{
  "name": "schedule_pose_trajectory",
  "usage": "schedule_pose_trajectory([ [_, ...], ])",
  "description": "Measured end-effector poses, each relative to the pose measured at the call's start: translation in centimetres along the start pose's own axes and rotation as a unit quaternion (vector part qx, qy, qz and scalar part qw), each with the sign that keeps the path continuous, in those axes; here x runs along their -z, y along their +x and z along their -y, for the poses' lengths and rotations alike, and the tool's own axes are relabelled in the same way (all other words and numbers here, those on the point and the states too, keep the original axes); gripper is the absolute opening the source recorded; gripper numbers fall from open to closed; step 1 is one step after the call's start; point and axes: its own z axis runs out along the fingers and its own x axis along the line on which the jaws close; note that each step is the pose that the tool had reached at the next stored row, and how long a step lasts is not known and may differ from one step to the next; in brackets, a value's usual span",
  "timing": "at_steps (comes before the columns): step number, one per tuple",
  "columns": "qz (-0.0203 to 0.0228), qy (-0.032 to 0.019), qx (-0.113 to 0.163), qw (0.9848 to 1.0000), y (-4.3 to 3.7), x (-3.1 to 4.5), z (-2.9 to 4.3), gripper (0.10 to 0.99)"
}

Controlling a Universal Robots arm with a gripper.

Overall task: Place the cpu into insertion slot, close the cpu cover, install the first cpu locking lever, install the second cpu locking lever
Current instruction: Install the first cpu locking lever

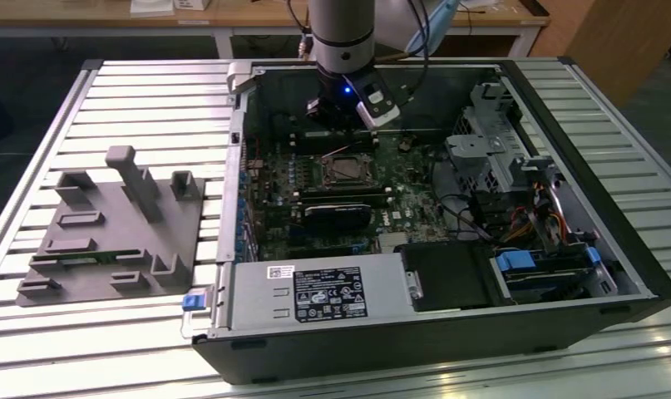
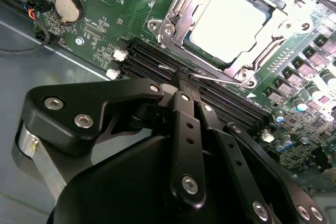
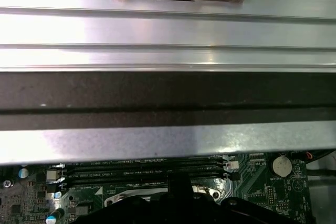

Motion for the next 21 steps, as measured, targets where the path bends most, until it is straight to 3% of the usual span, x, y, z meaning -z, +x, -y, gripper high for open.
schedule_pose_trajectory([
  [21,0.0031,0.0014,-0.013,0.9999,0.04,-0.28,0.04,0.106],
])
